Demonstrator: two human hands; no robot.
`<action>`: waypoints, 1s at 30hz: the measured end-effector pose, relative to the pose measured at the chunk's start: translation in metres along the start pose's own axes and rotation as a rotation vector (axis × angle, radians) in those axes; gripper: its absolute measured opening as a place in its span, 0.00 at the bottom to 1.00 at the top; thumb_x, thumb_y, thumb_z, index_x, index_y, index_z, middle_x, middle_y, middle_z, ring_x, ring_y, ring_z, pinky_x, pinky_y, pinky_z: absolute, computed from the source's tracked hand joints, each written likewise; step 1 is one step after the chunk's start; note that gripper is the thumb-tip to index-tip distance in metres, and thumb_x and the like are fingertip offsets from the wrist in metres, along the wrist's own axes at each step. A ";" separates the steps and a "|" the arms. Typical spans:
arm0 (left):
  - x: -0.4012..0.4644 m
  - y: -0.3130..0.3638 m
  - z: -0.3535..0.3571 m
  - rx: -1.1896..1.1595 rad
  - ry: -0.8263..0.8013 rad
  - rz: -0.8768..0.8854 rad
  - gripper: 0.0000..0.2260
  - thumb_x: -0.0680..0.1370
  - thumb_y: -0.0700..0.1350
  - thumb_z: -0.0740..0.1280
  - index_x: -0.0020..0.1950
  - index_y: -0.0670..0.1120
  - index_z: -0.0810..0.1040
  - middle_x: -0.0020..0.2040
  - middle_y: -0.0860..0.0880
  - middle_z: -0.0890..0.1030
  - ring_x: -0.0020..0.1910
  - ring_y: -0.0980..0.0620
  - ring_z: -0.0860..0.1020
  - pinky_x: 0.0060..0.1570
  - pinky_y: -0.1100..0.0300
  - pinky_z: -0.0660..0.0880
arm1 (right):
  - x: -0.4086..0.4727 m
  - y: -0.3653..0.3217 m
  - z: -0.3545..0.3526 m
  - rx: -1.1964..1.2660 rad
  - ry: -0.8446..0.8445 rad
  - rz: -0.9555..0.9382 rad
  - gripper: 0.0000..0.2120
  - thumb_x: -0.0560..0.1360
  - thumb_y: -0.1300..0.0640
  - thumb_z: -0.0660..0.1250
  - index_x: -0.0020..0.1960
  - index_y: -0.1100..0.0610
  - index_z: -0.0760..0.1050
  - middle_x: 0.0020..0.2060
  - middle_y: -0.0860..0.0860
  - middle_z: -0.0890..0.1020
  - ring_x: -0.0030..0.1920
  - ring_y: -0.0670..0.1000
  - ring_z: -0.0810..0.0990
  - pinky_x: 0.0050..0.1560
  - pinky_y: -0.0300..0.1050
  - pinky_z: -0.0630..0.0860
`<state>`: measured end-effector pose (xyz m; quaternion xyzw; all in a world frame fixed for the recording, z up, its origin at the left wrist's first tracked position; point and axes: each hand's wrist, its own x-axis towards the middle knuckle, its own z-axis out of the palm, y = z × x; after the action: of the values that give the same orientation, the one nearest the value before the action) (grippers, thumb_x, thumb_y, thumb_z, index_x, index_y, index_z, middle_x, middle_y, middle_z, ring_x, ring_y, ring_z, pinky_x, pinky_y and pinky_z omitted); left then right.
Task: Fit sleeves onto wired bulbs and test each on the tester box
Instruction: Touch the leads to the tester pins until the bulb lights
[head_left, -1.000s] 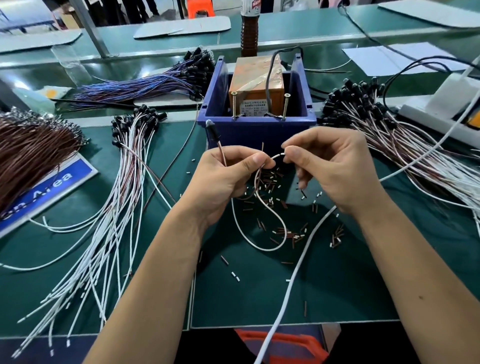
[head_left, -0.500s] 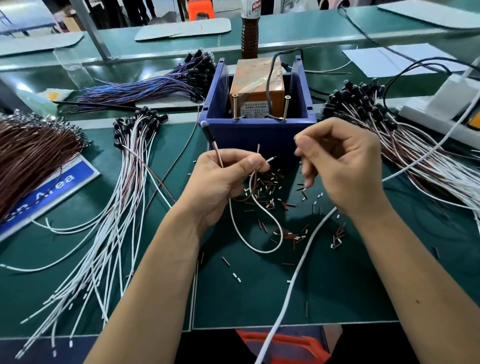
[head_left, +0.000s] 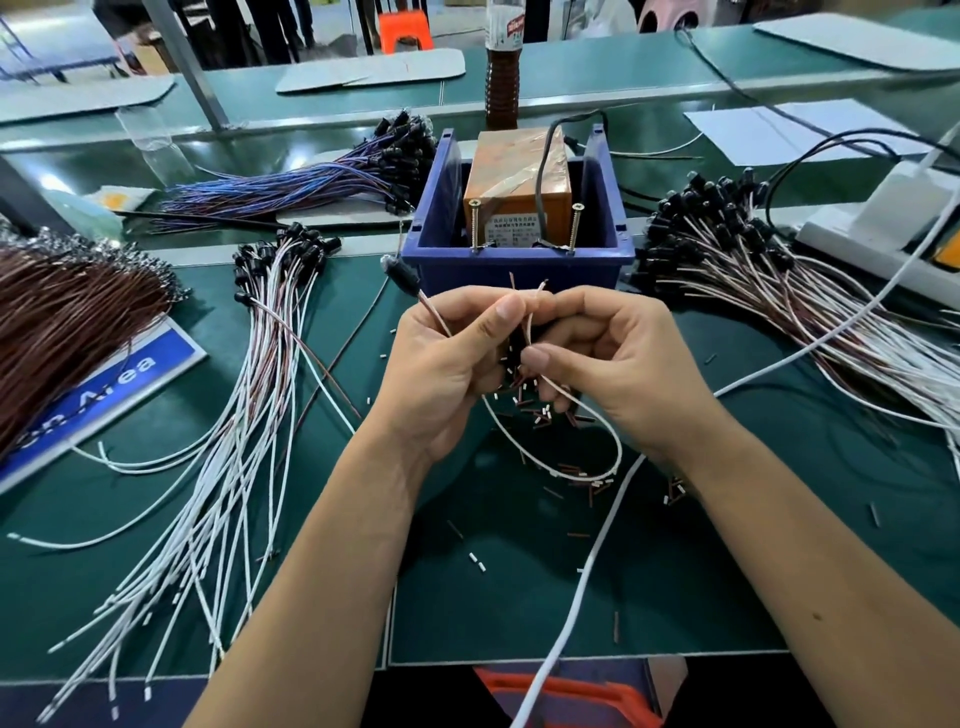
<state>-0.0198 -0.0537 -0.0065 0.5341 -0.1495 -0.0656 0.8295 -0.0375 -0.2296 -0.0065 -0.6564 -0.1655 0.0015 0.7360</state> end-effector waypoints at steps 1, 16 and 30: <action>0.000 0.002 -0.001 0.014 0.007 0.007 0.05 0.79 0.43 0.71 0.48 0.45 0.88 0.45 0.42 0.85 0.24 0.61 0.68 0.24 0.69 0.67 | 0.000 0.000 -0.002 0.006 -0.013 0.008 0.14 0.72 0.64 0.76 0.56 0.62 0.81 0.36 0.58 0.85 0.30 0.52 0.82 0.32 0.41 0.79; 0.008 0.007 -0.001 0.100 0.337 0.228 0.05 0.80 0.39 0.71 0.44 0.45 0.79 0.38 0.42 0.86 0.21 0.57 0.61 0.25 0.62 0.58 | 0.004 0.003 -0.005 -0.298 0.434 -0.314 0.06 0.81 0.66 0.69 0.57 0.62 0.77 0.38 0.54 0.85 0.26 0.53 0.80 0.24 0.43 0.73; 0.010 0.001 0.000 0.208 0.497 0.347 0.03 0.77 0.38 0.71 0.49 0.45 0.81 0.42 0.43 0.88 0.23 0.59 0.71 0.27 0.66 0.65 | 0.011 0.009 -0.007 -0.683 0.651 -0.464 0.11 0.83 0.59 0.67 0.62 0.61 0.84 0.46 0.50 0.88 0.38 0.40 0.84 0.39 0.44 0.82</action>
<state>-0.0101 -0.0560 -0.0037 0.5821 -0.0372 0.2249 0.7805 -0.0235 -0.2330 -0.0135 -0.7715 -0.0606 -0.4195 0.4746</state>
